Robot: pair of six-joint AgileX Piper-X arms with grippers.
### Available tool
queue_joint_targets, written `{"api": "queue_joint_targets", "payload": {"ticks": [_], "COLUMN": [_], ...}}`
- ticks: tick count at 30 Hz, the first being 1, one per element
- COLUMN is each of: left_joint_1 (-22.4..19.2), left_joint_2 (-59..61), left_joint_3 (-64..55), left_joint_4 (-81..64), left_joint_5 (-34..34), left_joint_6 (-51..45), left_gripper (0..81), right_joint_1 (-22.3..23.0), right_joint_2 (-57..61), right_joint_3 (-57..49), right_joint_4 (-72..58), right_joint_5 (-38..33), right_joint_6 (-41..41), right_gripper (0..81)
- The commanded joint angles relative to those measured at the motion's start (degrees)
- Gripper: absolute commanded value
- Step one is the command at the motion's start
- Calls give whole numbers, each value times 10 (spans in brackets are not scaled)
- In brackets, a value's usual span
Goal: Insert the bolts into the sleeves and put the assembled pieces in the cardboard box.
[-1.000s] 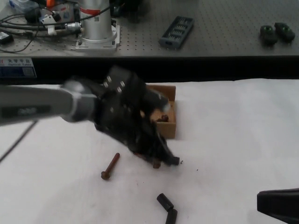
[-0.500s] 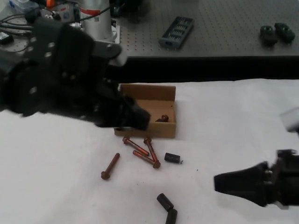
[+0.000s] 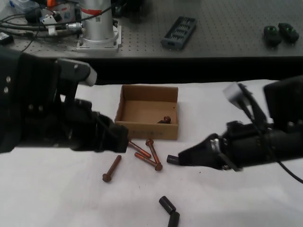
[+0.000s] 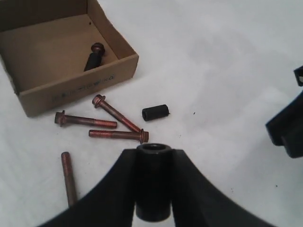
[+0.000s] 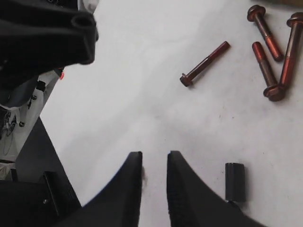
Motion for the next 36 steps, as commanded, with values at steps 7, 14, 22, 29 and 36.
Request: {"api": "queue_joint_targets", "payload": {"ticks": [7, 14, 22, 29, 36], "left_joint_1": [48, 81, 103, 103, 107], "left_joint_2": [-75, -137, -147, -147, -147], "left_joint_3": [95, 150, 207, 213, 214], "left_joint_4": [-74, -96, -143, -161, -161], "left_joint_5": [6, 4, 19, 16, 14], "left_joint_6": [-48, -48, -71, -73, -70], "left_gripper": [138, 138, 138, 138, 138], "right_joint_1": [1, 1, 1, 6, 31], "right_joint_2": [138, 217, 307, 337, 382], "right_joint_3": [-96, -191, -347, -400, -444], "right_joint_4": [46, 111, 261, 289, 320], "right_joint_5": [-2, 9, 48, 79, 121], "right_joint_6": [-89, -144, -242, -280, -304], "right_gripper": [95, 95, 95, 95, 95]}}
